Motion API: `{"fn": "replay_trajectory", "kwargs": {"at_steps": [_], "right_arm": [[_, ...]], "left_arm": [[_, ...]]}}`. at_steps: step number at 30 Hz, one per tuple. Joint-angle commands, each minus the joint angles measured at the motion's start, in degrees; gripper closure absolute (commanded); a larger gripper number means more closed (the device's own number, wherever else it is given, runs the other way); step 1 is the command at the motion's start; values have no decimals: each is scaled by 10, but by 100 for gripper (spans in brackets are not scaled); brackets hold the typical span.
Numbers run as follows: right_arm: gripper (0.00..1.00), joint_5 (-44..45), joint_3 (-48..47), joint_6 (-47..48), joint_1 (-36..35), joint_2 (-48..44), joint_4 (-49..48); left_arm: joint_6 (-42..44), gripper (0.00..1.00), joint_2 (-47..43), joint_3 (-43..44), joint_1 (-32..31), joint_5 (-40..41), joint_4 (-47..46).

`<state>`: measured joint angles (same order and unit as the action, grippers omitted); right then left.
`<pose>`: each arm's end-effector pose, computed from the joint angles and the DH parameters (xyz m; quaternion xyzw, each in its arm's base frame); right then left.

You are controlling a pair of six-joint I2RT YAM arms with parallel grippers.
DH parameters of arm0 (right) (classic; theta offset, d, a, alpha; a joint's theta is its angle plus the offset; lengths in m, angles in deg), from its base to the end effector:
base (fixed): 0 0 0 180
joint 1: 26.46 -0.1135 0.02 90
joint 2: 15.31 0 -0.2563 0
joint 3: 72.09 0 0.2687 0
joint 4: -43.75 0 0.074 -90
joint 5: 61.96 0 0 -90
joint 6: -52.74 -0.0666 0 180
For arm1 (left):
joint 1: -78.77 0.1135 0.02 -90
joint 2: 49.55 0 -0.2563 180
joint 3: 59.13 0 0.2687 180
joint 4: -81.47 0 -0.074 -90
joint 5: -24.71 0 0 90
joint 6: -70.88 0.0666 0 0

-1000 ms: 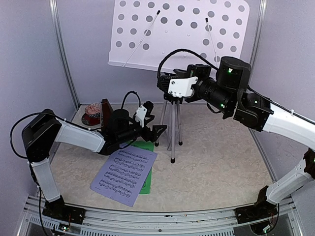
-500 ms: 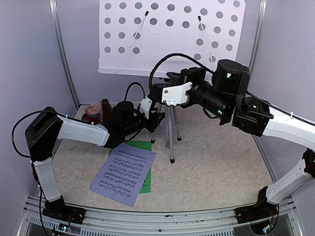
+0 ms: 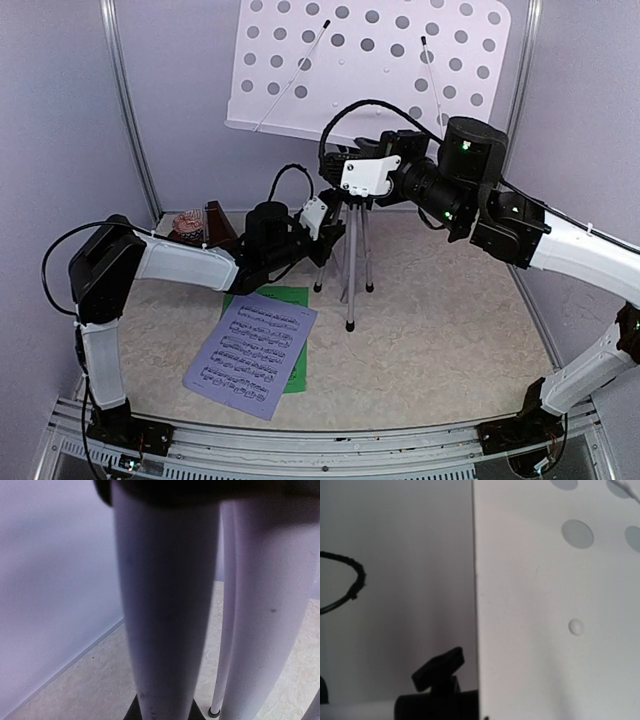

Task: Set up the instrument practice props

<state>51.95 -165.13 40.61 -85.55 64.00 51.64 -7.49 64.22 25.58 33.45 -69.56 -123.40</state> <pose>0.2120 0.3016 0.4429 -0.5535 0.3835 -0.2554 0.6937 0.3468 -0.3577 0.2073 0.3713 0.6313 -0.2233 0.6432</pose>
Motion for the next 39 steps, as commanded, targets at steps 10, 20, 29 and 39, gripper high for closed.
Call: {"fn": "replay_trajectory", "kwargs": {"at_steps": [10, 20, 29, 39], "right_arm": [[98, -52, -28, -24, 3, 1, -96], [65, -67, -23, -52, -10, 5, -84], [32, -71, 0, -76, -73, -15, -66], [14, -135, 75, -309, -130, -57, 45]], "left_arm": [[57, 100, 46, 40, 25, 46, 43], [61, 100, 47, 30, 24, 36, 31], [61, 100, 50, 29, 26, 35, 33], [58, 100, 49, 25, 29, 32, 28]]}}
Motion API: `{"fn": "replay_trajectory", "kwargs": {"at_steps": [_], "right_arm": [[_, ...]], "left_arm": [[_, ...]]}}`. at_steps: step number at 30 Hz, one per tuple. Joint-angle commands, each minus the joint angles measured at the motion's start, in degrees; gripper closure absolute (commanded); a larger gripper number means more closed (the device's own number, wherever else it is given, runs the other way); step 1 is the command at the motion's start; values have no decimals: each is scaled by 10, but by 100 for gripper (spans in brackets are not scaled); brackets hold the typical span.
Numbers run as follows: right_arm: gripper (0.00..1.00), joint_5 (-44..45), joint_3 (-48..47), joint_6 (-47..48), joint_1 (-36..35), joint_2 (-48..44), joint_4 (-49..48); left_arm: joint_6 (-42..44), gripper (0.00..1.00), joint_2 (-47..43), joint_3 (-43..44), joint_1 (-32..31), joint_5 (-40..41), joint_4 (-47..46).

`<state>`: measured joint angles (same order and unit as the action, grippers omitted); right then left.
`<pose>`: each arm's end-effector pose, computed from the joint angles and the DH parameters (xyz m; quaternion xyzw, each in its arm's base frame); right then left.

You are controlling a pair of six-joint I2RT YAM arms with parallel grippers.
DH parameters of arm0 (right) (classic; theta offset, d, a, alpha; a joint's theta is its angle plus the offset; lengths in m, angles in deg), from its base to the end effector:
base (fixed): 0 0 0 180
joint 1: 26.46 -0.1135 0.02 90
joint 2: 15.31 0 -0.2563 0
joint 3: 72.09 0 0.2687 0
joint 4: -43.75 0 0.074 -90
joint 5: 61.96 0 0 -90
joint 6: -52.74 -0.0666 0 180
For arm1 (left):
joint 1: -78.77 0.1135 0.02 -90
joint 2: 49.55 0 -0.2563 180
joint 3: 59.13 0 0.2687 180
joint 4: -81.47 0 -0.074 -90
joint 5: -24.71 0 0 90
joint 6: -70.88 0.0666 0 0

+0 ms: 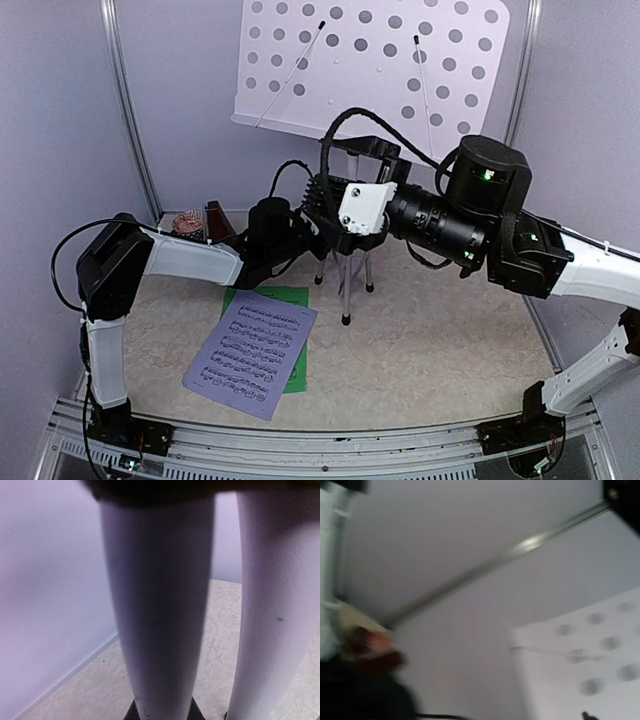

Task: Set up the instrument practice props

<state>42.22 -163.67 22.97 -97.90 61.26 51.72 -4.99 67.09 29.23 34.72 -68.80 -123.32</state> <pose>0.1293 0.3337 0.4494 -0.5618 0.3534 -0.0087 0.7479 0.3650 -0.3588 0.2067 0.3723 0.6259 -0.1984 0.6560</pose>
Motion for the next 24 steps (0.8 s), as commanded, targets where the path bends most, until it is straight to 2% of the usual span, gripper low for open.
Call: {"fn": "replay_trajectory", "kwargs": {"at_steps": [1, 4, 7, 13, 16, 19, 24], "right_arm": [[15, -37, 102, -156, -5, -36, 32], [18, -50, 192, -243, 14, -55, 4], [21, -90, 288, -321, 69, -88, -34], [28, -119, 421, -380, 184, -140, -117], [31, -148, 453, -387, 253, -131, -153], [32, -178, 456, -380, 315, -82, -177], [38, -217, 442, -352, 359, 19, -254]], "left_arm": [[33, 100, 20, -12, 17, 24, 27], [31, 100, 18, -15, 19, 19, 24], [30, 100, 17, -18, 20, 15, 22], [27, 100, 15, -21, 24, 10, 20], [25, 100, 17, -18, 24, 8, 20], [23, 100, 20, -16, 24, 7, 20], [23, 100, 24, -15, 25, 3, 20]]}}
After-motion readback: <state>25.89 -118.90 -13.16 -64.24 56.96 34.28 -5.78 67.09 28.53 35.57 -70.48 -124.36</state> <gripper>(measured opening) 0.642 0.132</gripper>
